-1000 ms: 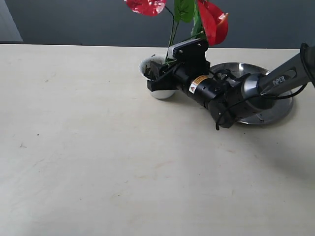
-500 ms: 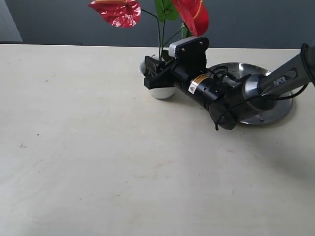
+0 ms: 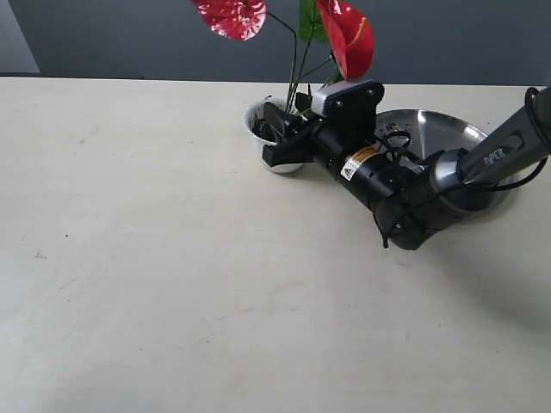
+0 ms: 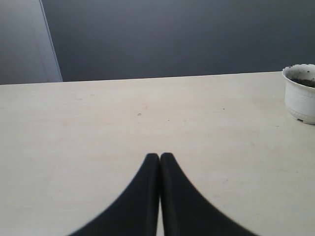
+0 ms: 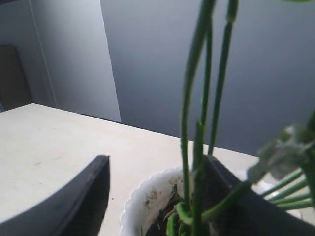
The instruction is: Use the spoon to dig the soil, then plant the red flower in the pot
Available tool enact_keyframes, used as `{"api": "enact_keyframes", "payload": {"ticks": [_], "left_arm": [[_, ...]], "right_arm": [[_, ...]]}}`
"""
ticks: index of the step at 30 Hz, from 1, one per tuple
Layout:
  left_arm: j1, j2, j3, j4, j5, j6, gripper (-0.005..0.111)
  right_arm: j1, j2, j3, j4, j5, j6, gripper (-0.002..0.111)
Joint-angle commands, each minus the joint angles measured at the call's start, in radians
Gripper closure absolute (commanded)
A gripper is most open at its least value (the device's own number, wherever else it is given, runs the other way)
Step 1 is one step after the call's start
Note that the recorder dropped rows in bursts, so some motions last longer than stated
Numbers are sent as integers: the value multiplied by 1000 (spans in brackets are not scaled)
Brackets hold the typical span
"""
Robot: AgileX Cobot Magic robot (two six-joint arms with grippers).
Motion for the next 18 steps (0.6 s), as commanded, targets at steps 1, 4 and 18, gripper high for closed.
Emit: {"api": "enact_keyframes", "payload": {"ticks": [1, 4, 18], "left_arm": [[-5, 5, -3, -3, -9, -1, 105], [-5, 5, -3, -3, -9, -1, 105], [-5, 5, -3, -3, -9, -1, 105]], "right_arm": [[0, -2, 7, -90, -26, 28, 55], [0, -6, 9, -131, -26, 55, 55], [0, -85, 9, -201, 88, 83, 55]]}}
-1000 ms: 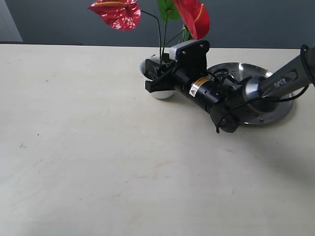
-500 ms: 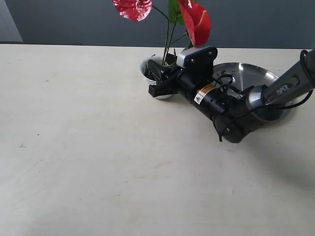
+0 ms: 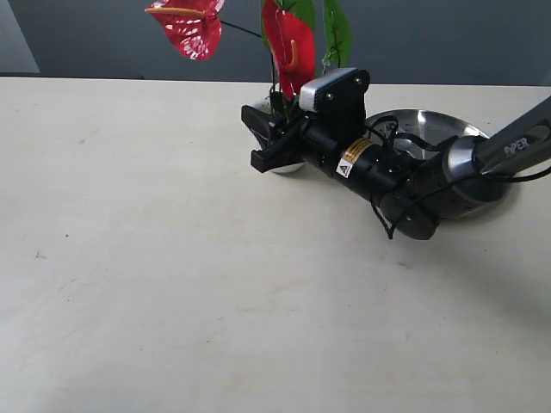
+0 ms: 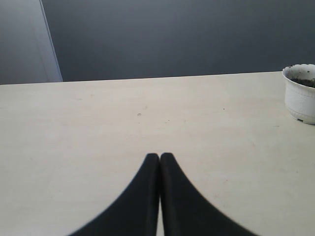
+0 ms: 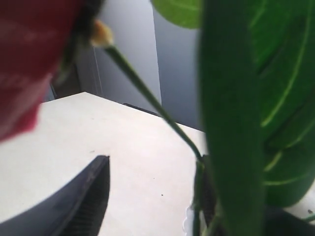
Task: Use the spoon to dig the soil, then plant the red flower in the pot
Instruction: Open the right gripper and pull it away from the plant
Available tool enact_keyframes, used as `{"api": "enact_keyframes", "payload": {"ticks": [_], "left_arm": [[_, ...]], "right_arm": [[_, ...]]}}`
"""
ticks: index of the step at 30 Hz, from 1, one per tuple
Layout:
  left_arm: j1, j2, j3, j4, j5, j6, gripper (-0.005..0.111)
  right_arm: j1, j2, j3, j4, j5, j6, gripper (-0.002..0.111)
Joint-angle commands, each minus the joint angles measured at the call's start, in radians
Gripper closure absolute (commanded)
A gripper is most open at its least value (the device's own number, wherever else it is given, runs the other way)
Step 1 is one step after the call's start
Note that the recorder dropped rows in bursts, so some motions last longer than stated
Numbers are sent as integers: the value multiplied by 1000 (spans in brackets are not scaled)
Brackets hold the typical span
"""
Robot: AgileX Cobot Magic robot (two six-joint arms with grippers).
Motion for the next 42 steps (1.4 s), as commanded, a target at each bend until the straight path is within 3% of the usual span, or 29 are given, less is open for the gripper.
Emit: {"api": "enact_keyframes", "payload": {"ticks": [1, 14, 18, 28, 42], "left_arm": [[-5, 5, -3, -3, -9, -1, 105], [-4, 5, -3, -3, -9, -1, 105], [-4, 5, -3, -3, -9, -1, 105], [-4, 5, -3, -3, -9, -1, 105], [-4, 5, -3, -3, -9, -1, 105]], "right_arm": [[0, -11, 4, -11, 20, 1, 55], [0, -11, 61, 179, 44, -115, 55], [0, -11, 66, 187, 56, -120, 55], [0, -13, 201, 218, -105, -137, 55], [0, -74, 232, 217, -64, -137, 55]]}}
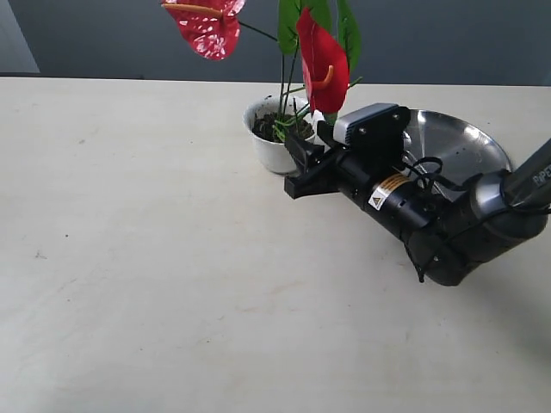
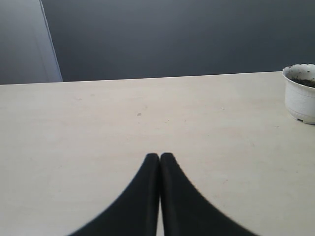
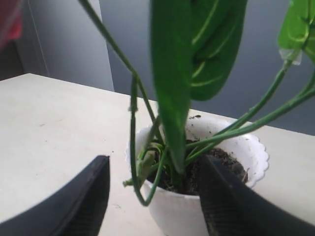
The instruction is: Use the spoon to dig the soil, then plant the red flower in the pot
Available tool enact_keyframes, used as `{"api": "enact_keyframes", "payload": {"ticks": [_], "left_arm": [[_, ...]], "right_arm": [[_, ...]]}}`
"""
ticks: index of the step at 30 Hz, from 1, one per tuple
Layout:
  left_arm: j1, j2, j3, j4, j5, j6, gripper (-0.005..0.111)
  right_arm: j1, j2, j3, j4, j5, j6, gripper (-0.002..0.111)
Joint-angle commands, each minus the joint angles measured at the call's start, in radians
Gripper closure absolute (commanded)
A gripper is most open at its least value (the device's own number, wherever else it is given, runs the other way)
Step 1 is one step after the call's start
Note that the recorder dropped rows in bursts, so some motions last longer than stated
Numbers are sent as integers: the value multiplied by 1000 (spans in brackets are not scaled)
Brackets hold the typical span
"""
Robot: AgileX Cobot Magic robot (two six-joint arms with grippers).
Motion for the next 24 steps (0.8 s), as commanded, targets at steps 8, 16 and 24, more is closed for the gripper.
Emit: {"api": "enact_keyframes", "payload": {"ticks": [8, 16, 24], "left_arm": [[-4, 5, -3, -3, -9, -1, 105], [-4, 5, -3, -3, -9, -1, 105], [-4, 5, -3, -3, -9, -1, 105]], "right_arm": [[0, -53, 70, -6, 19, -6, 55], [0, -109, 176, 0, -15, -8, 55], [0, -254, 320, -18, -15, -6, 62]]}}
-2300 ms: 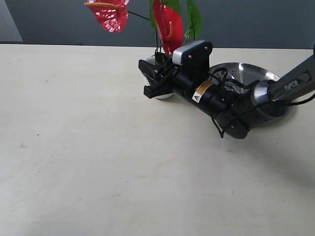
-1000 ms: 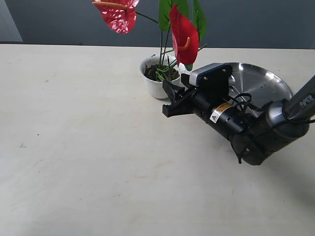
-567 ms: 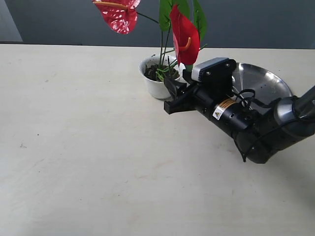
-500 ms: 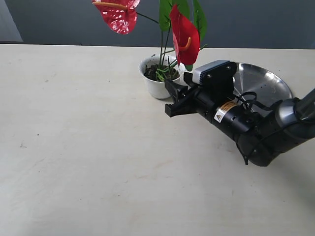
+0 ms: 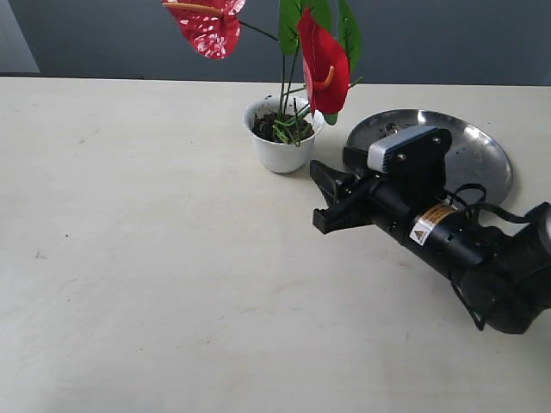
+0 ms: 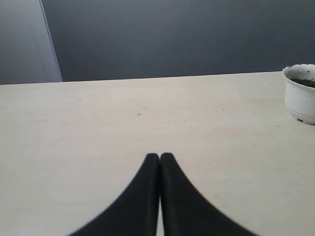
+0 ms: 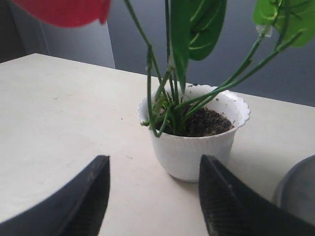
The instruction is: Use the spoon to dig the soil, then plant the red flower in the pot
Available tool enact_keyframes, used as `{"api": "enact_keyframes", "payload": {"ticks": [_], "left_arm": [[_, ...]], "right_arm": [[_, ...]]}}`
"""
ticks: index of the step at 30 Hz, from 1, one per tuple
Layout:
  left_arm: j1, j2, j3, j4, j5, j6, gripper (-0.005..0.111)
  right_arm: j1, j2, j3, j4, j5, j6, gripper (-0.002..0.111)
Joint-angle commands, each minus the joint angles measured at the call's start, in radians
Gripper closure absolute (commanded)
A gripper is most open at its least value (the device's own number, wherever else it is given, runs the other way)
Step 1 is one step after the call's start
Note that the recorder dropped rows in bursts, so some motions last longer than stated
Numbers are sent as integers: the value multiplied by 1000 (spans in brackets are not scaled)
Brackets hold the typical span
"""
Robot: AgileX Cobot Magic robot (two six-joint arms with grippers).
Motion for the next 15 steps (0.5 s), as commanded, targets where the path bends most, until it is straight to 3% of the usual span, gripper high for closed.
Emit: {"api": "enact_keyframes", "payload": {"ticks": [1, 6, 9, 12, 15], "left_arm": [[-4, 5, -3, -3, -9, -1, 105], [-4, 5, -3, -3, -9, -1, 105], [-4, 5, -3, -3, -9, -1, 105], [-4, 5, -3, -3, -9, -1, 105], [-4, 5, -3, -3, -9, -1, 105]], "right_arm": [[0, -115, 98, -32, -13, -5, 67], [0, -294, 221, -201, -13, 9, 108], [0, -417, 278, -236, -13, 89, 108], [0, -554, 322, -153, -13, 182, 108], [0, -679, 331, -55, 177, 193, 108]]}}
